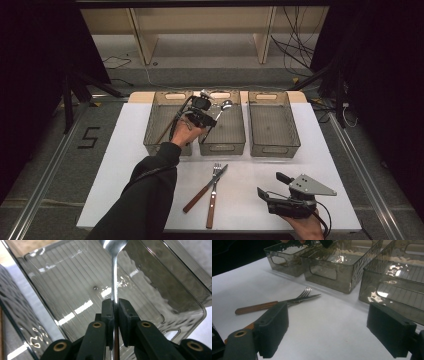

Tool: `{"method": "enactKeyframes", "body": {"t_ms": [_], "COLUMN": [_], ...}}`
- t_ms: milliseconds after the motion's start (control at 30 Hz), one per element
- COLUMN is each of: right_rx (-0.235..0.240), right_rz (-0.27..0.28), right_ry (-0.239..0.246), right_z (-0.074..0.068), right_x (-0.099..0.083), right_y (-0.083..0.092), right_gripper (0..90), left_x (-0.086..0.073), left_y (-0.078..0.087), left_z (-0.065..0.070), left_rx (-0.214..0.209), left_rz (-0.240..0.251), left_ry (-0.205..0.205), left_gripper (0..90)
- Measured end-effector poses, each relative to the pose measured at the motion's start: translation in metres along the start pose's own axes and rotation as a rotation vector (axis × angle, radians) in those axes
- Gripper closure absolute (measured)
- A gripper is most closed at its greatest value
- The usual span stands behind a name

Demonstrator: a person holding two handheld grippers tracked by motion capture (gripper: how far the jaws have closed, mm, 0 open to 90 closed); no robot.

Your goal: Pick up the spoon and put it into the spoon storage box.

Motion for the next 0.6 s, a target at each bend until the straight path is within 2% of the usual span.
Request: {"method": "enactKeyframes", "body": {"t_ms": [33,133,200,267,367,600], "right_rx": [0.0,0.001,0.001,0.0,-0.001,-0.001], "right_rz": [0.001,-0.001,-0.002,-0.001,0.001,-0.003], "right_ry": [-0.002,-0.001,0.001,-0.001,-0.003,0.001], "right_z": [0.0,0.0,0.0,0.0,0.0,0.0], "right_x": [0.0,0.0,0.0,0.0,0.0,0.0], "right_y": [0.0,0.0,0.0,0.0,0.0,0.0], "right_gripper": [18.3,18.4,18.3,18.4,18.4,18.3], "left_x": [0.001,0.003,0.004,0.005,0.007,0.003], "left_y": [0.0,0.003,0.006,0.011,0.02,0.048], "left_z": [0.001,0.002,0.004,0.006,0.007,0.005], "left_rx": [0.003,-0.01,-0.035,-0.037,-0.045,-0.063], "left_rz": [0.002,0.008,0.005,0.02,0.046,0.093], "left_ry": [0.003,0.006,0.001,-0.002,0.011,0.018], "left_gripper": [71.5,67.1,61.6,55.9,47.8,36.7]}}
Point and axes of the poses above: each handheld gripper's, and its own axes: y roughly backward along the jaws, x roughly out of its top, z roughly to its right, the point moved 2 cm from there along -y, roughly forward along the jaws, and after that the axes turned 9 degrees about z, right-handed, at the moved point
